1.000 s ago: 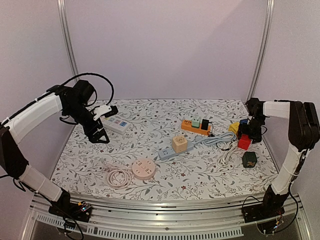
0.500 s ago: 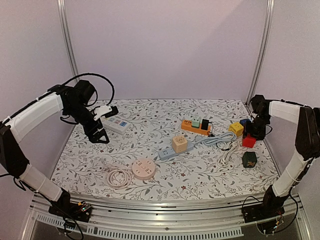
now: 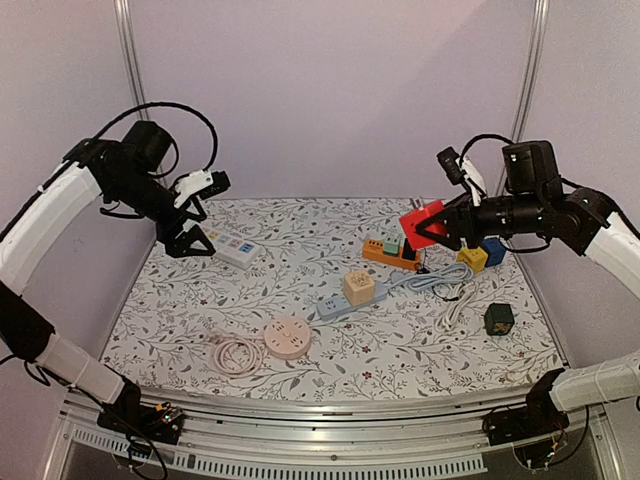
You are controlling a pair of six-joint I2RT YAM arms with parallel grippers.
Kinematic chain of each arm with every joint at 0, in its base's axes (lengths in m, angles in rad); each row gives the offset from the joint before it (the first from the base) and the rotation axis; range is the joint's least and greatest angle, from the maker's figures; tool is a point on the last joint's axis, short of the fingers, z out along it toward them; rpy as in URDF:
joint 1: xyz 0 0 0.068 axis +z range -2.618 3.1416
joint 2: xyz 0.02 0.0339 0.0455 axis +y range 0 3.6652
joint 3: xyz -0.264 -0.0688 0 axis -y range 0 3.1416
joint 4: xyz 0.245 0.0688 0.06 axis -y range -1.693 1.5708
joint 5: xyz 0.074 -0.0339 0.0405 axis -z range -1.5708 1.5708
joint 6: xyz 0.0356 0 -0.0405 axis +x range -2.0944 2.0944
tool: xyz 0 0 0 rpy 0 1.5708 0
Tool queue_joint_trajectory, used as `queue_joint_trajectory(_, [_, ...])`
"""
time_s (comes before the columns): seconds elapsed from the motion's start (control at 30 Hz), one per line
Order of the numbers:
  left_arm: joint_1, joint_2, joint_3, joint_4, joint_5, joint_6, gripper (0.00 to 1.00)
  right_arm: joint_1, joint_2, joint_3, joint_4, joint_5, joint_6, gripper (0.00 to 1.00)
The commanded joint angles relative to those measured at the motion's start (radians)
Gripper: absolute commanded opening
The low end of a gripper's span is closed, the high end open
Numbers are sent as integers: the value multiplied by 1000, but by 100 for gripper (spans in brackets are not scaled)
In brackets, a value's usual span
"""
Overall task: Insert the plug
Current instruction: Pick up the plug from the center of the board.
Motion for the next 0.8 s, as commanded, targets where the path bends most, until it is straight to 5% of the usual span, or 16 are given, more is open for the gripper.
queue_joint_trajectory(0.0, [-50, -119, 103, -174, 129, 134, 99, 155, -24, -58, 293, -190, -151, 0])
queue_joint_trajectory(0.17, [-136, -237, 97, -197, 219, 141, 100, 366, 37, -19, 367, -162, -306, 0])
queue_joint_trajectory(0.33, [-353, -297, 25, -5, 141, 12, 100, 497, 127, 35, 375, -167, -399, 0])
queue_joint_trajectory(0.6, [-555, -210, 38, 112, 76, 24, 99, 563, 196, 56, 446, -93, -376, 0])
queue_joint_trajectory(0.77, [-576, -204, 13, 148, 85, 25, 100, 564, 196, 28, 478, -58, -354, 0])
